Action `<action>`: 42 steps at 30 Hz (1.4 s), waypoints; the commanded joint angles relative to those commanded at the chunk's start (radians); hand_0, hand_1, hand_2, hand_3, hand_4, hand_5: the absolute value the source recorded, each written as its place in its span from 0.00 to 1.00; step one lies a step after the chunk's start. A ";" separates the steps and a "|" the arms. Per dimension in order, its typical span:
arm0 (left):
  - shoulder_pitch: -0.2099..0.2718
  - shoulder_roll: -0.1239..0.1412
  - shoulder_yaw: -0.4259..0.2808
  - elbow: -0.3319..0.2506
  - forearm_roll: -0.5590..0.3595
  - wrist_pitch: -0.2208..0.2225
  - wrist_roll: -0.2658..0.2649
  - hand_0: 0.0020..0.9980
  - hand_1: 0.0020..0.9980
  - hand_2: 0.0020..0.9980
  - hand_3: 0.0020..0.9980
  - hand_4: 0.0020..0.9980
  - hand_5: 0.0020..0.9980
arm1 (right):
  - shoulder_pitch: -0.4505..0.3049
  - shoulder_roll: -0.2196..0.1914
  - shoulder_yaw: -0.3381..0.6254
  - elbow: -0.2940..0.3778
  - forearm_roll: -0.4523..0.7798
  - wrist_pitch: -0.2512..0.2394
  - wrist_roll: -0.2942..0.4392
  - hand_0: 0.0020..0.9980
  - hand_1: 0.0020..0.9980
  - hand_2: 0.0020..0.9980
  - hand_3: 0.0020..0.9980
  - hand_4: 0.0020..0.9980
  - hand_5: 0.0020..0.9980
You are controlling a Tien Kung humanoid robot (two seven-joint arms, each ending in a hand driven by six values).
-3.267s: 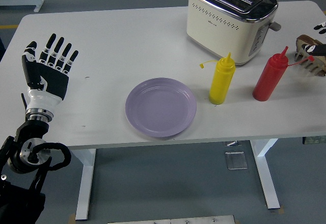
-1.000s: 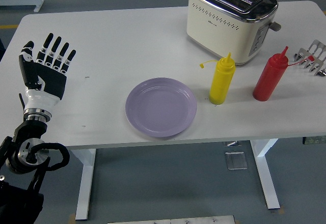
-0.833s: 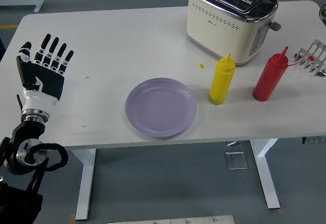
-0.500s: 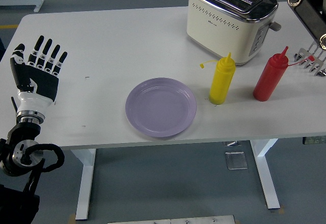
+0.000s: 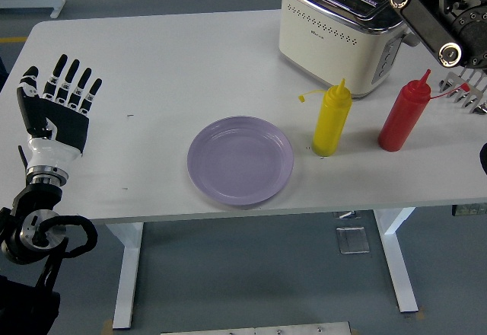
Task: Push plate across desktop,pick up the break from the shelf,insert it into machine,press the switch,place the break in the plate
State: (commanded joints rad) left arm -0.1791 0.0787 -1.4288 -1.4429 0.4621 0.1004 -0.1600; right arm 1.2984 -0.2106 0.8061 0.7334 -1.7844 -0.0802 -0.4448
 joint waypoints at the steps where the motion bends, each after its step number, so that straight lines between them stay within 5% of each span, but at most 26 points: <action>1: 0.000 0.000 0.001 0.000 0.000 0.000 0.000 0.86 0.87 0.88 0.78 0.54 1.00 | 0.000 0.002 -0.002 -0.006 0.000 -0.001 0.000 0.34 0.38 0.42 0.44 0.17 0.07; 22: -0.004 -0.003 0.010 0.003 -0.002 0.001 -0.002 0.86 0.88 0.88 0.79 0.54 1.00 | 0.001 0.022 -0.077 -0.127 0.015 -0.012 0.036 0.34 0.38 0.42 0.44 0.17 0.08; 23: -0.004 -0.003 0.010 0.003 -0.002 0.001 -0.002 0.86 0.88 0.88 0.79 0.55 1.00 | 0.001 0.024 -0.084 -0.131 0.021 -0.009 0.039 0.36 0.45 0.52 0.56 0.44 0.19; 28: -0.004 -0.003 0.011 0.003 -0.002 0.001 -0.002 0.86 0.88 0.88 0.79 0.55 1.00 | 0.003 0.034 -0.113 -0.148 0.023 0.027 0.060 0.36 0.45 0.52 0.56 0.44 0.19; 29: -0.004 -0.003 0.012 0.003 -0.002 0.001 -0.002 0.86 0.88 0.88 0.79 0.55 1.00 | 0.003 0.035 -0.115 -0.150 0.021 0.035 0.065 0.60 0.66 0.75 0.87 0.67 0.33; 34: -0.003 -0.003 0.014 0.004 -0.002 0.001 -0.002 0.86 0.88 0.88 0.79 0.55 1.00 | 0.001 0.033 -0.111 -0.155 0.020 0.067 0.087 0.60 0.66 0.75 0.87 0.67 0.33; 35: -0.003 -0.003 0.014 0.004 -0.002 0.001 -0.002 0.86 0.88 0.88 0.79 0.55 1.00 | 0.000 0.031 -0.110 -0.155 0.021 0.070 0.090 0.75 0.76 0.99 1.00 0.78 0.39; 42: 0.000 -0.003 0.016 0.003 -0.002 0.001 -0.002 0.86 0.88 0.88 0.79 0.55 1.00 | -0.018 0.014 -0.085 -0.136 0.043 0.031 0.119 0.72 0.75 1.00 1.00 0.83 0.46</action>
State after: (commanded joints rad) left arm -0.1789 0.0755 -1.4132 -1.4398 0.4605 0.1014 -0.1623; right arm 1.2801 -0.1967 0.7209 0.5978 -1.7417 -0.0494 -0.3259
